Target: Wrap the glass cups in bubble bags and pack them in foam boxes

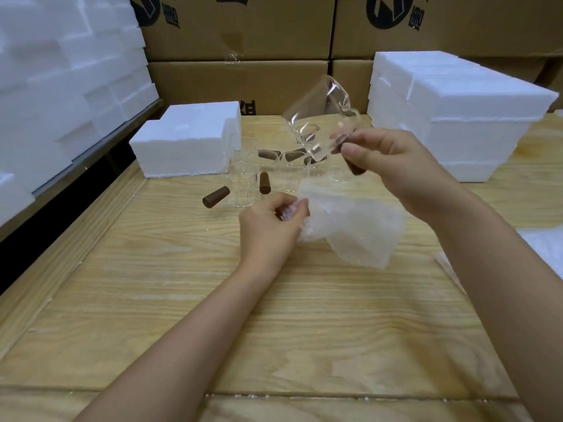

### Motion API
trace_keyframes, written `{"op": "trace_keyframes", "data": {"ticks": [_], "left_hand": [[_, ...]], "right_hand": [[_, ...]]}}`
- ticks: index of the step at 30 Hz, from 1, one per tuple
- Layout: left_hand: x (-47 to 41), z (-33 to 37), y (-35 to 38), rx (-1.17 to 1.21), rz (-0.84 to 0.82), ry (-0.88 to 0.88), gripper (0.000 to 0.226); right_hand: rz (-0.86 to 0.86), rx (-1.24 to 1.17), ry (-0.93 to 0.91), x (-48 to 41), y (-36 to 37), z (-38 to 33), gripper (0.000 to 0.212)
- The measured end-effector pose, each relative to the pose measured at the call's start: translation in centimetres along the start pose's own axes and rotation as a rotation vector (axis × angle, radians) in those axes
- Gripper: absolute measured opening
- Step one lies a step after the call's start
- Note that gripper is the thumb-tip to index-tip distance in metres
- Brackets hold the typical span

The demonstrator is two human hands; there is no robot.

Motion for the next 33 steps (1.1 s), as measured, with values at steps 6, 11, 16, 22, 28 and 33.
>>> {"op": "trace_keyframes", "data": {"ticks": [6, 11, 16, 22, 28, 33], "left_hand": [[-0.7, 0.3, -1.5, 0.026, 0.136, -0.014, 0.029], [-0.9, 0.2, -1.5, 0.049, 0.122, -0.042, 0.019], [-0.7, 0.8, -0.4, 0.237, -0.003, -0.086, 0.036], [-0.8, -0.4, -0.7, 0.209, 0.017, -0.179, 0.03], [-0.5, -0.3, -0.7, 0.243, 0.076, -0.22, 0.011], [-0.5, 0.1, -1.1, 0.271, 0.108, -0.2, 0.022]], "right_hand": [[-0.271, -0.001, 0.117, 2.4, 2.8, 0.6, 0.01], [-0.236, 0.034, 0.203, 2.9, 3.4, 1.9, 0.016], [-0.11, -0.053, 0.188, 3.0, 2.5, 3.1, 0.017], [0.145, -0.065, 0.138, 3.2, -0.6, 4.0, 0.018], [0.117, -0.113, 0.095, 3.6, -0.7, 3.5, 0.018], [-0.203, -0.104, 0.112, 4.6, 2.2, 2.2, 0.012]]}}
Point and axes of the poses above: each hand's wrist, its own x-axis away from the middle knuckle, its own y-axis out of the palm, z = x × y, the point moved 6 cm from there along -x, towards the middle knuckle, and after that the axes turned 2 degrees about y, right-handed, at the moved point
